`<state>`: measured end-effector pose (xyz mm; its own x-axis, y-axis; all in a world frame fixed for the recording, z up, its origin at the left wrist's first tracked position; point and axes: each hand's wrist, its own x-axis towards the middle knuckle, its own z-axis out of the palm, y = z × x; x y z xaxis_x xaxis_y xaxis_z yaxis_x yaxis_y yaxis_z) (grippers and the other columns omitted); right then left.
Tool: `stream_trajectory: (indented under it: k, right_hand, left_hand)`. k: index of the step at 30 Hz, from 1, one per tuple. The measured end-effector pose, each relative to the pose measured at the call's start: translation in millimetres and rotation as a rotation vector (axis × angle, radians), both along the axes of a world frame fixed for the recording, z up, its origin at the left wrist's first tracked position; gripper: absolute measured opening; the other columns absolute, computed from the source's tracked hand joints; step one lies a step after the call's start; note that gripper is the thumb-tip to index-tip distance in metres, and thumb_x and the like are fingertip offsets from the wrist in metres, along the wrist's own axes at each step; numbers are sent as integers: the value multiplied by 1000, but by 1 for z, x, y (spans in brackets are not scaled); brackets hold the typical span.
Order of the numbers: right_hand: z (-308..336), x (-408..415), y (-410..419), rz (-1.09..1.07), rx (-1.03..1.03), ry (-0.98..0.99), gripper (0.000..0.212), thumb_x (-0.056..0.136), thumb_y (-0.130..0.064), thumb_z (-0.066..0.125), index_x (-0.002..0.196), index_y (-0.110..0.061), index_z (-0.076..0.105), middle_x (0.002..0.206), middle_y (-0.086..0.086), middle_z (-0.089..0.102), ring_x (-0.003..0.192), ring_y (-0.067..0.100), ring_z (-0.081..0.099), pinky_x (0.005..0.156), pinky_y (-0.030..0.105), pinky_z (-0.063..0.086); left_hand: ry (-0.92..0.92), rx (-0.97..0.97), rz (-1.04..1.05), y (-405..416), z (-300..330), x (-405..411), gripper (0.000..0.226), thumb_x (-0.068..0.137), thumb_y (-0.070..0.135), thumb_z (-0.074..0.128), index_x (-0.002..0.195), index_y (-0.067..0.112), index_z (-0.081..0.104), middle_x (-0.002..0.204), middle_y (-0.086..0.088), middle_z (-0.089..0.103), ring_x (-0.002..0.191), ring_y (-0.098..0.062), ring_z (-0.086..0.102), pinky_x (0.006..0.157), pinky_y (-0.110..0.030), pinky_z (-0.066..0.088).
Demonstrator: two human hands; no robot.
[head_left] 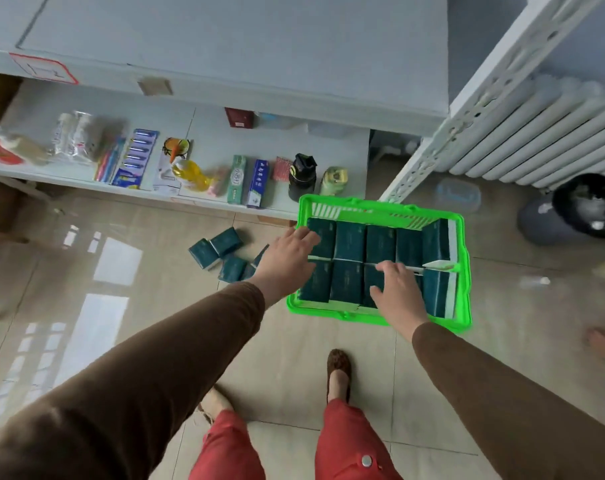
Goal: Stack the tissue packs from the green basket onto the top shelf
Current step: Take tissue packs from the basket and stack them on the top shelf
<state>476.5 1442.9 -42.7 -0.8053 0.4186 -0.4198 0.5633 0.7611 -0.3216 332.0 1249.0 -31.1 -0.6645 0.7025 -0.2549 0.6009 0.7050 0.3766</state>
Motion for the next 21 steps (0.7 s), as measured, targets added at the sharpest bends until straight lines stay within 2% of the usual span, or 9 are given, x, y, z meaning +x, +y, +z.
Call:
stream_trajectory:
  k: [5,8,11,15,18,21]
  right_hand:
    - [-49,4,31,-26,-115,-61,42,94,-18,61,134,-13,50,132,8,52,124,26,47,100,37,42]
    - [-84,-13,23,-41,-180,-131,46,93,-20,62,136,-11,47,133,10,52,124,28,50,97,35,42]
    - [-121,-29,10,-134,-238,-259,48,90,-22,64,131,-6,44,133,15,53,124,33,53,97,35,43]
    - [-163,-39,-3,-299,-305,-407,59,88,-33,69,128,-2,38,133,19,55,123,34,57,96,35,45]
    - [-184,-42,-8,-368,-293,-409,72,86,-44,71,131,-2,34,131,20,56,120,35,58,96,36,47]
    - [-197,-42,-11,-404,-303,-397,75,85,-47,71,129,-3,30,128,19,58,120,37,56,100,39,45]
  left_hand:
    - [-19,-138,-8,46,-59,10,40,83,11,61,121,16,51,118,-2,51,111,-25,48,84,-39,47]
    - [5,-233,-40,57,-97,5,39,81,5,58,118,16,50,117,-3,50,110,-25,49,74,-37,45]
    - [30,-368,-132,67,-137,2,42,84,10,62,122,16,48,121,-3,49,113,-24,49,79,-35,46]
    - [13,-494,-223,76,-180,1,59,79,17,72,131,13,45,126,-4,48,115,-24,49,89,-37,47]
    - [-33,-538,-214,79,-201,-3,77,73,24,80,137,12,40,129,-6,50,118,-26,50,99,-40,43]
    - [-56,-567,-219,81,-211,-5,94,64,28,87,140,13,35,131,-6,52,122,-27,50,104,-39,39]
